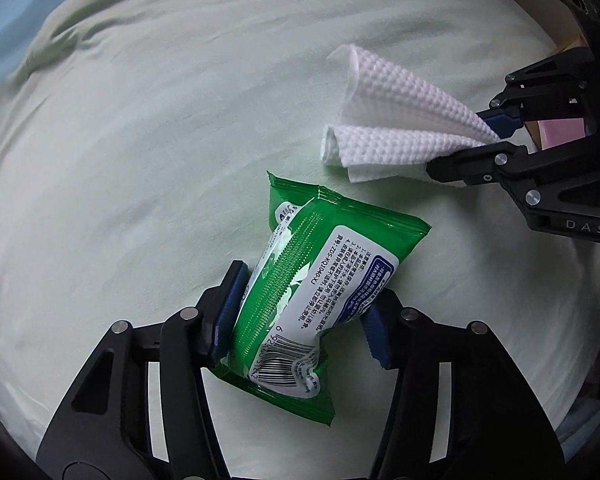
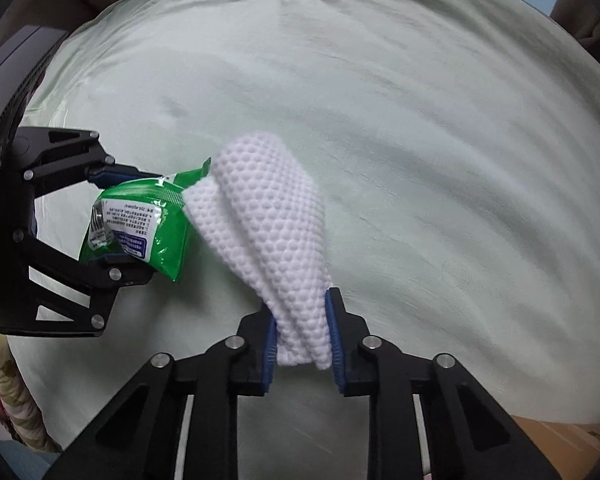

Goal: Organize soft objects
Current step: 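Grasp the green wipes pack with the left tool while the right grasps the white waffle cloth, then carry the green wipes pack and white cloth into the box and release both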

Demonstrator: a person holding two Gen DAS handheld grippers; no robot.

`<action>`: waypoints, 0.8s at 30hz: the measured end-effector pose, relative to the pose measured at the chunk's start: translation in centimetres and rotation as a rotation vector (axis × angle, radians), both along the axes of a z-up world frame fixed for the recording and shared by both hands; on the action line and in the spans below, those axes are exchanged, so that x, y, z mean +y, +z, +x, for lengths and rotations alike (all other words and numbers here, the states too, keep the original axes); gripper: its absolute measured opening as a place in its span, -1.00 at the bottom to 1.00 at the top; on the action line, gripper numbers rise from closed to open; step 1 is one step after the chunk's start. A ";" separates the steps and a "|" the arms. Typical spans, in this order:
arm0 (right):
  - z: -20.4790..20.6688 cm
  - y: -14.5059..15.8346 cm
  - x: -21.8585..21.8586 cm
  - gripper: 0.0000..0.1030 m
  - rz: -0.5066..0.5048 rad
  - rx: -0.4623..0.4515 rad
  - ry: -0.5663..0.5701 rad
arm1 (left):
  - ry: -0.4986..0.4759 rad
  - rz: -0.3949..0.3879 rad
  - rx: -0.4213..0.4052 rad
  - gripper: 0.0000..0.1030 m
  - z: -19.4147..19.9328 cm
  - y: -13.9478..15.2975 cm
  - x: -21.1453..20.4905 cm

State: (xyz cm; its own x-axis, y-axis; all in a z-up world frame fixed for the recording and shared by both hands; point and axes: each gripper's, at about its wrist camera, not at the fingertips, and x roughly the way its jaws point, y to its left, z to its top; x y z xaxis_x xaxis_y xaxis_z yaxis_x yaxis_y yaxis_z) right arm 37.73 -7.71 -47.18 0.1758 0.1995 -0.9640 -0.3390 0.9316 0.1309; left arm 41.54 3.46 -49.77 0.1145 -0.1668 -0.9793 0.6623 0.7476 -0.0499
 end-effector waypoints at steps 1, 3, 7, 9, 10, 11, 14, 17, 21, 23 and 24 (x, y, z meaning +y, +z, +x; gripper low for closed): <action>-0.2 0.5 -0.1 -0.67 0.006 -0.010 -0.014 | 0.007 -0.004 -0.003 -0.04 -0.1 0.4 0.0; -0.4 1.3 -0.4 -0.69 0.016 -0.022 -0.037 | 0.015 -0.009 -0.015 -0.05 -0.5 1.4 0.0; -1.6 3.6 -0.8 -0.70 0.021 -0.050 -0.065 | 0.033 -0.012 -0.045 -0.06 -1.1 4.0 0.5; -2.4 5.3 -0.9 -0.70 0.026 -0.071 -0.073 | 0.055 -0.024 -0.067 -0.06 -1.6 5.8 0.8; -2.5 6.1 -0.2 -0.71 0.027 -0.083 -0.077 | 0.066 -0.035 -0.078 -0.06 -2.1 6.7 1.0; -3.0 7.2 0.0 -0.70 0.027 -0.098 -0.082 | 0.076 -0.047 -0.092 -0.06 -2.7 7.8 1.2; -4.3 10.5 0.3 -0.70 0.041 -0.144 -0.102 | 0.098 -0.052 -0.133 -0.07 -4.3 10.6 2.2; -6.3 13.7 0.7 -0.71 0.059 -0.187 -0.124 | 0.126 -0.066 -0.163 -0.07 -6.4 13.5 3.4; -9.6 18.1 0.8 -0.70 0.083 -0.242 -0.152 | 0.155 -0.107 -0.204 -0.07 -9.3 17.3 4.2; -11.4 20.0 1.2 -0.70 0.095 -0.265 -0.168 | 0.171 -0.121 -0.218 -0.07 -10.8 19.1 4.5; -12.0 20.6 1.1 -0.70 0.100 -0.274 -0.176 | 0.181 -0.129 -0.229 -0.07 -11.7 20.1 4.6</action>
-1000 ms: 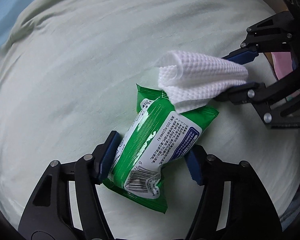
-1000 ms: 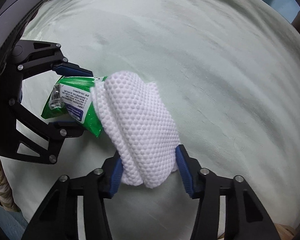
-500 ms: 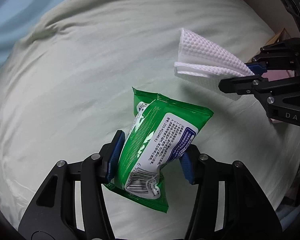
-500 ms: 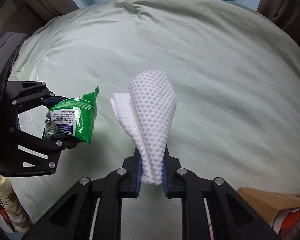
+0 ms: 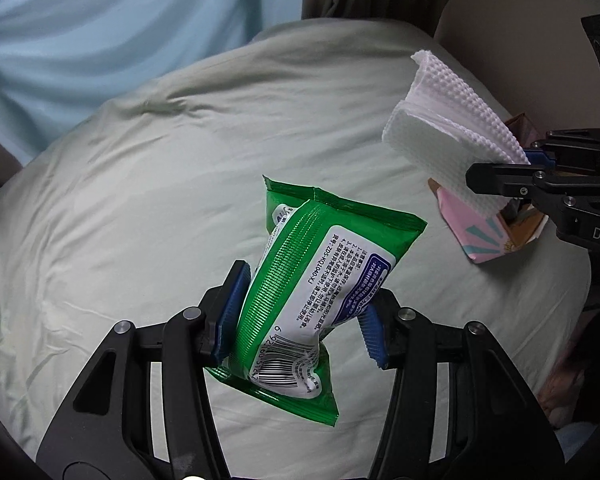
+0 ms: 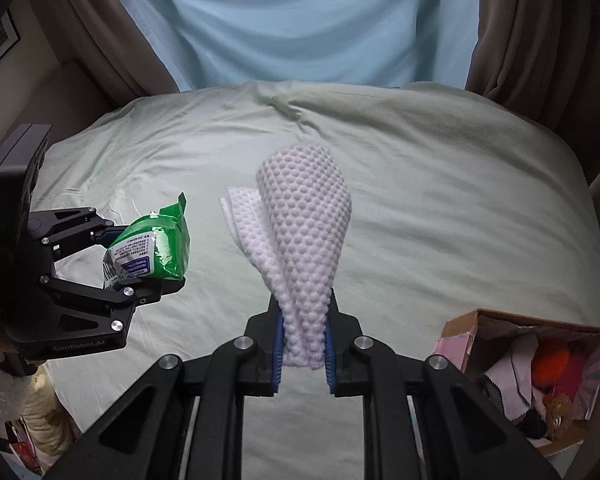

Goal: Organize soft objects
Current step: 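Carry the green wipes pack and white cloth into the box and release both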

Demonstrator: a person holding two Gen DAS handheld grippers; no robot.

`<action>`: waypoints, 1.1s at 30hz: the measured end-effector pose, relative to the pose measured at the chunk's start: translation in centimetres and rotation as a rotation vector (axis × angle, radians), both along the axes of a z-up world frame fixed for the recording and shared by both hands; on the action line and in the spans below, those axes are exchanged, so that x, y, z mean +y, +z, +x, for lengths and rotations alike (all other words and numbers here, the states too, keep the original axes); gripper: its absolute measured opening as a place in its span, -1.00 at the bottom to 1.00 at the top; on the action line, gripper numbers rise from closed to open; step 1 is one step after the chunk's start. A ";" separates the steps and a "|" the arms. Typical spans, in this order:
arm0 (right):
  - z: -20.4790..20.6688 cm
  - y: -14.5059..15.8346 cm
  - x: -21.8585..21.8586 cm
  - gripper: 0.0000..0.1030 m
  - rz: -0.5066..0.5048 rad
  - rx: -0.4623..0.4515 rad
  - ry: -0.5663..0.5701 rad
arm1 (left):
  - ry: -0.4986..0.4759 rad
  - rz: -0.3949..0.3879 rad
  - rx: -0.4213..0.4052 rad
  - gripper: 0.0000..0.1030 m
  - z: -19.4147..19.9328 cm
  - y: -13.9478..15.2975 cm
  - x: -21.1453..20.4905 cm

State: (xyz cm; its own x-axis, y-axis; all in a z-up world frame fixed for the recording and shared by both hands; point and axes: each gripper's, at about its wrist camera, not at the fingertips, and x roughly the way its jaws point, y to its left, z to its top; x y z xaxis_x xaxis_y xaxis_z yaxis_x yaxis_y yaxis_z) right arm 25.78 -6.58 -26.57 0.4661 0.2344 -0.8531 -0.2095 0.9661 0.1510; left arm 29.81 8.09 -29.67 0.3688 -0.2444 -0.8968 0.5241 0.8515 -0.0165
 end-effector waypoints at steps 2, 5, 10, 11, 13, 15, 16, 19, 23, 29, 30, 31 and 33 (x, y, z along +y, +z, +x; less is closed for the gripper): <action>-1.9 1.6 -0.1 -0.70 0.013 -0.019 -0.018 | 0.020 -0.015 -0.019 -0.07 -1.9 1.9 0.3; -4.5 3.9 0.0 -0.70 0.024 -0.042 -0.042 | 0.051 -0.037 -0.048 -0.07 -4.3 4.4 0.6; -8.8 7.1 -0.3 -0.70 0.039 -0.068 -0.067 | 0.101 -0.089 -0.071 -0.07 -8.3 7.7 0.0; -9.4 7.5 -0.5 -0.70 0.043 -0.071 -0.070 | 0.111 -0.105 -0.074 -0.07 -9.0 8.3 -0.2; -10.7 8.3 -1.0 -0.70 0.046 -0.082 -0.078 | 0.120 -0.126 -0.074 -0.07 -10.2 9.1 -1.0; -12.0 9.1 -1.9 -0.70 0.056 -0.089 -0.090 | 0.119 -0.125 -0.080 -0.07 -11.2 9.8 -2.1; -12.5 9.3 -2.4 -0.70 0.062 -0.093 -0.097 | 0.117 -0.122 -0.082 -0.07 -11.7 10.1 -2.8; -13.9 10.0 -4.3 -0.71 0.076 -0.105 -0.114 | 0.113 -0.131 -0.082 -0.07 -12.7 10.8 -5.2; -15.0 10.5 -7.9 -0.71 0.098 -0.118 -0.123 | 0.120 -0.134 -0.095 -0.07 -13.1 11.1 -8.9; -15.2 10.3 -14.9 -0.70 0.107 -0.104 -0.105 | 0.186 -0.163 -0.063 -0.07 -12.7 10.1 -15.5; -15.1 10.1 -16.1 -0.70 0.100 -0.099 -0.101 | 0.198 -0.171 -0.055 -0.07 -12.5 9.7 -16.7; -14.9 9.8 -17.3 -0.70 0.097 -0.094 -0.099 | 0.209 -0.173 -0.044 -0.07 -12.4 9.2 -17.7; -14.4 9.0 -20.0 -0.70 0.096 -0.079 -0.096 | 0.233 -0.174 -0.027 -0.07 -12.2 8.3 -20.2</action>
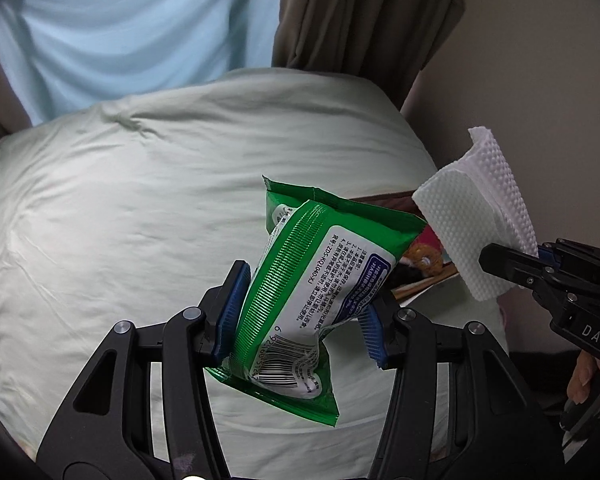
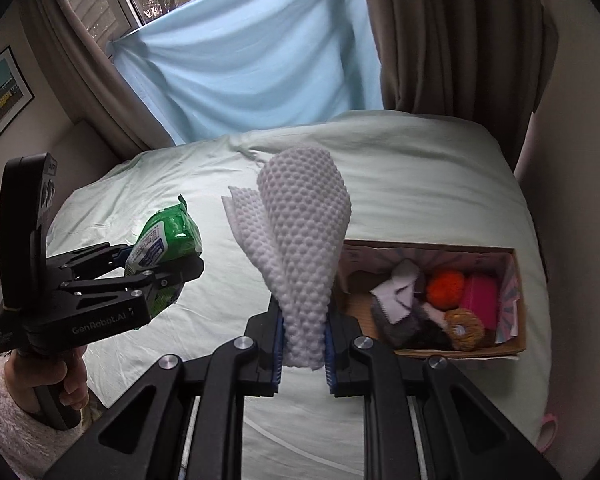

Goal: Organize soft objects

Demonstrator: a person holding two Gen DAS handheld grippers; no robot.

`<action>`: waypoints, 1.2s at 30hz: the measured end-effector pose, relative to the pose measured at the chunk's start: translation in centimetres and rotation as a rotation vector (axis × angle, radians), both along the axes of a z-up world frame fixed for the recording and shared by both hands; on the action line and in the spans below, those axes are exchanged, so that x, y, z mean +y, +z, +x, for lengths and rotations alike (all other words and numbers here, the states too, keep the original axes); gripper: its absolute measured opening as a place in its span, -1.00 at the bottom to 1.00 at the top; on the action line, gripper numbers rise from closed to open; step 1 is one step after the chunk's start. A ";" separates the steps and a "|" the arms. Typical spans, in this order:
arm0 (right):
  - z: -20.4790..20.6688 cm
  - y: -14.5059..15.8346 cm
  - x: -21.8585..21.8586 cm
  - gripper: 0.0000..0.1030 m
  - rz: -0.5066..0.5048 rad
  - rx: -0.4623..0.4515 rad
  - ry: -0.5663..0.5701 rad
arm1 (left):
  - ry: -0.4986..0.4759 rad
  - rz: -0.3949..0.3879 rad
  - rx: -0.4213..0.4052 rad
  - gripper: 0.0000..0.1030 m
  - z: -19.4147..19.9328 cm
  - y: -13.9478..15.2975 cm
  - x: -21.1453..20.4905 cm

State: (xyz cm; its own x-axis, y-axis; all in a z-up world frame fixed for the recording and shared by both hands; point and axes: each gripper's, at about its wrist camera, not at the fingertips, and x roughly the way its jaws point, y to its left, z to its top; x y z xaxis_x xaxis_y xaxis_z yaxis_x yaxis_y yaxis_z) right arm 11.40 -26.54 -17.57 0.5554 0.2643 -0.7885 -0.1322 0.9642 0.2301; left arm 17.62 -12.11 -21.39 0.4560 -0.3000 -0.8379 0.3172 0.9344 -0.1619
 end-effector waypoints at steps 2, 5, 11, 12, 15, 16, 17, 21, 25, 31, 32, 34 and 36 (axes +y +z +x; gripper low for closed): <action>0.7 -1.0 -2.3 -0.70 -0.002 0.018 0.000 | 0.017 -0.007 0.027 -0.07 0.4 -1.3 -2.3; 1.9 -2.6 -5.3 -0.70 0.012 0.050 -0.006 | 0.042 0.002 0.077 -0.07 1.1 -3.6 -5.2; 4.6 -6.6 -9.3 -0.70 0.009 0.103 -0.013 | 0.078 0.043 0.177 -0.07 4.1 -9.0 -9.6; 5.0 -7.3 -9.7 -0.70 0.010 0.113 -0.015 | 0.080 0.056 0.190 -0.07 4.6 -10.0 -10.2; 6.3 -9.8 -10.8 -0.70 0.018 0.155 -0.024 | 0.088 0.091 0.236 -0.07 6.1 -13.0 -11.6; 6.7 -10.6 -10.9 -0.70 0.000 0.170 -0.024 | 0.091 0.099 0.254 -0.07 6.6 -14.1 -12.0; 6.9 -11.2 -10.9 -0.70 -0.011 0.178 -0.019 | 0.093 0.103 0.266 -0.07 6.8 -14.8 -12.3; 8.0 -13.8 -11.4 -0.70 0.001 0.223 0.006 | 0.091 0.135 0.302 -0.07 7.4 -17.3 -13.6; 9.3 -15.9 -11.7 -0.70 0.033 0.278 0.021 | 0.068 0.139 0.316 0.05 7.8 -18.4 -14.0; 10.3 -16.8 -12.9 0.82 0.069 0.273 0.004 | 0.076 0.173 0.295 1.00 7.2 -17.9 -13.2; 10.2 -16.8 -13.0 0.99 0.076 0.270 0.005 | 0.084 0.165 0.309 1.00 7.2 -17.9 -12.9; 10.1 -16.9 -13.3 0.99 0.083 0.278 -0.003 | 0.099 0.156 0.319 1.00 6.9 -17.8 -12.3; 9.8 -16.7 -13.4 0.99 0.081 0.274 -0.012 | 0.106 0.161 0.316 1.00 6.6 -17.6 -11.7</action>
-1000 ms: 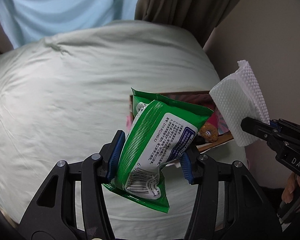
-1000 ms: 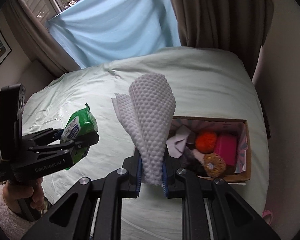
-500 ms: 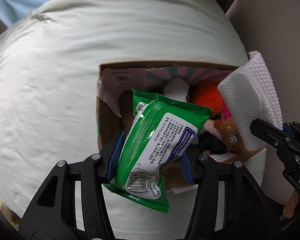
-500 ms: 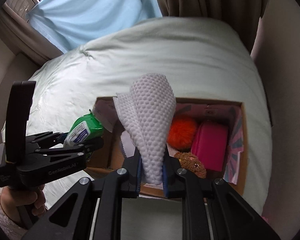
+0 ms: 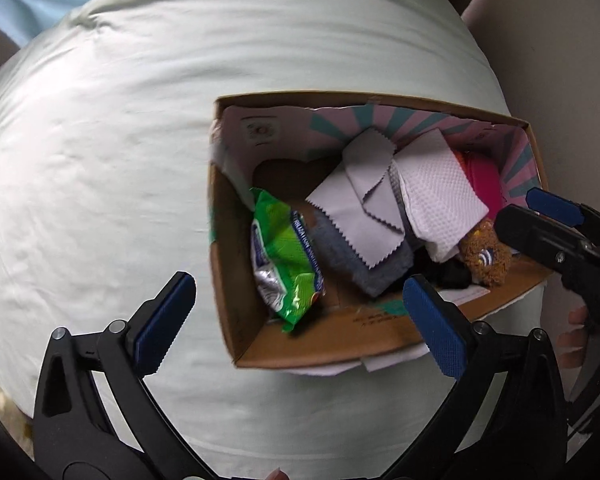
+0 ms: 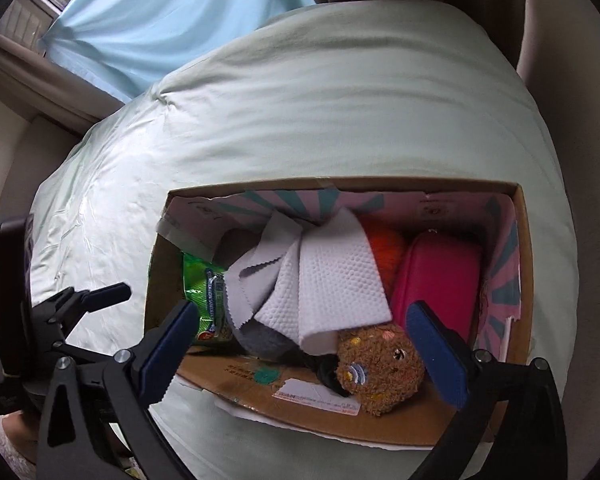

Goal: Organize soft objects

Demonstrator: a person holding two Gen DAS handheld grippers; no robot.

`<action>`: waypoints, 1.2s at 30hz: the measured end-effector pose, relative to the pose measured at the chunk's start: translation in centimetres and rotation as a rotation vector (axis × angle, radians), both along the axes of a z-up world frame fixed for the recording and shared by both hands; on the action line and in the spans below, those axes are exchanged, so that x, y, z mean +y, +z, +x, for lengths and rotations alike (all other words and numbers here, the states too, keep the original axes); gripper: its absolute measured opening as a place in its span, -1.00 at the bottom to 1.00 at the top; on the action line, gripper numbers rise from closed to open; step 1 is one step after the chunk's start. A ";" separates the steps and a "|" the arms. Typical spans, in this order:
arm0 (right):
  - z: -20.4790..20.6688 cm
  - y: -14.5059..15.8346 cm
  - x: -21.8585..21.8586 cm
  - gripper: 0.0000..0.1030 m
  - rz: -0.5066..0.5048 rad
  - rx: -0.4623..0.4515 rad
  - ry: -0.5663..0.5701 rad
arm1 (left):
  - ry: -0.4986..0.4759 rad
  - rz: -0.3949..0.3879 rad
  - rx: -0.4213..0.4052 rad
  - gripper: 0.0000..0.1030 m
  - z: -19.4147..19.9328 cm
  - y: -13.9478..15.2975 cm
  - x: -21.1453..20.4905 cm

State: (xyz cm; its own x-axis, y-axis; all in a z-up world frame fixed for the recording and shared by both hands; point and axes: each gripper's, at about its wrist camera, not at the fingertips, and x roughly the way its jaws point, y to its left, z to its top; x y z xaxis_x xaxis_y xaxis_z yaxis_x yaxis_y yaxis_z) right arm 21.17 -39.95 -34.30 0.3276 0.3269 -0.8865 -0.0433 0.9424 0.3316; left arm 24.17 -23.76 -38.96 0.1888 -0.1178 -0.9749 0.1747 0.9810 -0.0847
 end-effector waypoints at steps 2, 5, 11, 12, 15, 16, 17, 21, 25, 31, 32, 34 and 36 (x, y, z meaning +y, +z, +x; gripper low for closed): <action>-0.3 0.2 0.0 0.99 -0.006 0.000 -0.006 | 0.000 0.010 -0.007 1.00 -0.4 0.4 0.5; -0.7 0.7 -0.1 0.99 0.002 -0.003 -0.017 | 0.001 0.015 -0.021 1.00 -1.0 1.2 0.8; -1.8 3.3 0.3 0.99 -0.019 -0.032 -0.035 | -0.002 0.004 -0.054 1.00 -2.2 3.7 1.3; -2.0 3.8 0.5 0.99 -0.031 -0.041 -0.037 | -0.005 0.003 -0.063 1.00 -2.4 4.4 1.4; -2.8 5.8 1.0 0.99 -0.055 -0.069 -0.040 | 0.006 0.014 -0.093 1.00 -3.2 6.5 2.0; -3.2 6.5 1.2 0.99 -0.064 -0.082 -0.042 | 0.012 0.004 -0.105 1.00 -3.5 7.2 2.3; -3.5 7.3 1.6 0.99 -0.075 -0.099 -0.044 | 0.018 -0.007 -0.120 1.00 -3.9 8.2 2.7; -5.3 10.6 2.9 0.99 -0.101 -0.156 -0.062 | 0.020 -0.018 -0.189 1.00 -5.6 11.9 4.3; -7.7 14.6 4.7 0.99 -0.111 -0.216 -0.079 | 0.017 -0.001 -0.278 1.00 -7.6 16.2 6.2; -11.6 21.9 8.6 0.99 -0.153 -0.339 -0.106 | 0.032 -0.036 -0.431 1.00 -11.3 23.9 10.6; -12.2 23.3 9.4 0.99 -0.166 -0.362 -0.111 | 0.031 -0.043 -0.454 1.00 -11.8 25.0 11.3; -13.4 25.8 10.8 0.99 -0.189 -0.407 -0.130 | 0.038 -0.036 -0.501 1.00 -12.8 27.4 12.8; -14.6 27.8 12.1 0.99 -0.207 -0.452 -0.146 | 0.043 -0.043 -0.563 1.00 -14.0 29.8 14.5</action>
State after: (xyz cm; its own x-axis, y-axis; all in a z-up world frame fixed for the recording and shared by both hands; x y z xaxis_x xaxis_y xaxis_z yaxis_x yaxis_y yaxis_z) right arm 6.59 -27.90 -6.51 0.7216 0.0823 -0.6874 -0.0024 0.9932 0.1164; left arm 10.20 -9.22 -9.16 0.6839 -0.1357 -0.7169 0.1647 0.9859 -0.0295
